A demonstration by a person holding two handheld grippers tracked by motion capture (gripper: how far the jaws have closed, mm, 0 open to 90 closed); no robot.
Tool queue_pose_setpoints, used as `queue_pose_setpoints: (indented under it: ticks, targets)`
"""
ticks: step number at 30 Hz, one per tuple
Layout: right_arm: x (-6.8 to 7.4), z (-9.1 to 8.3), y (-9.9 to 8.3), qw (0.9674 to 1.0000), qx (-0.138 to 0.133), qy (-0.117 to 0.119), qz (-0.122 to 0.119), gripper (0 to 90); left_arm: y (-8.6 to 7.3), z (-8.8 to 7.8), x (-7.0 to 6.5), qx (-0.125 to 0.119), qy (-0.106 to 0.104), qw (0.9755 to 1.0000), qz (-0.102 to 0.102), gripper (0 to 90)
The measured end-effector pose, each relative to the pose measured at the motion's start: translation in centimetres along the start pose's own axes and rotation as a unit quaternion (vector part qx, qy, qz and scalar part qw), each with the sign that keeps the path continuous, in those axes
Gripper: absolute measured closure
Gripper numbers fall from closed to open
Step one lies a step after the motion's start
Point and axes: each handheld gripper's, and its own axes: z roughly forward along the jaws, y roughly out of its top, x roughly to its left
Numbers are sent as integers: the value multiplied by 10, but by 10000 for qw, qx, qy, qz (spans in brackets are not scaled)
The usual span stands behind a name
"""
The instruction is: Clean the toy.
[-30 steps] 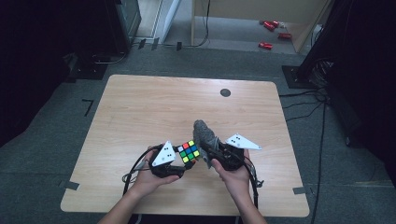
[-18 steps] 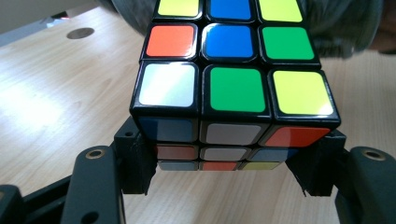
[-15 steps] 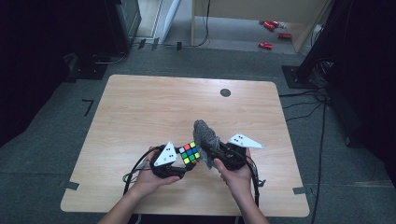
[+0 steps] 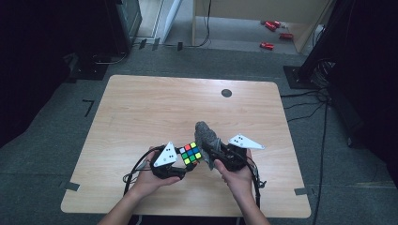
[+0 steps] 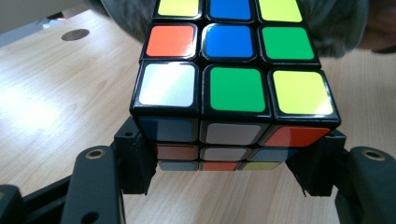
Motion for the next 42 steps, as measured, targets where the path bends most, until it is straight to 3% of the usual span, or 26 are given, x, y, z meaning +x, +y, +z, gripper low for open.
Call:
queue_pose_setpoints:
  ticks: [3, 10, 13, 14, 18, 27, 31, 35, 38, 42]
  targets:
    - [0, 1, -1, 10000, -28, 24, 16, 650, 1, -1, 0, 0, 13, 10000, 11, 351]
    - [-9, 8, -10, 9996, 189, -93, 160, 650, 2, -5, 3, -139, -11, 9999, -85, 351]
    - [-4, 5, -7, 9997, 179, -164, -27, 649, 1, -2, 3, -50, -6, 10000, -54, 351]
    - [-1, 2, -3, 10000, 51, -63, -24, 649, 0, -1, 2, 9, 23, 10000, -17, 351]
    - [4, 0, -1, 9999, -30, -46, -117, 651, 0, -1, 2, -1, 19, 10000, -29, 351]
    - [-4, 6, -9, 9997, 173, -169, -71, 650, 1, -3, 4, -43, -14, 9999, -99, 351]
    - [4, 0, 0, 9998, -28, -102, -180, 648, 0, 0, 1, 50, -90, 9999, -20, 351]
    - [4, 0, -1, 9997, -35, -116, -200, 649, 1, 1, -2, 71, -111, 9999, 24, 351]
    - [-5, 7, -9, 9996, 156, -194, -123, 647, 3, -3, 1, -59, -204, 9997, -119, 351]
    - [-8, 9, -12, 9994, 274, -207, -36, 647, 3, -6, 7, -109, -161, 9995, -262, 351]
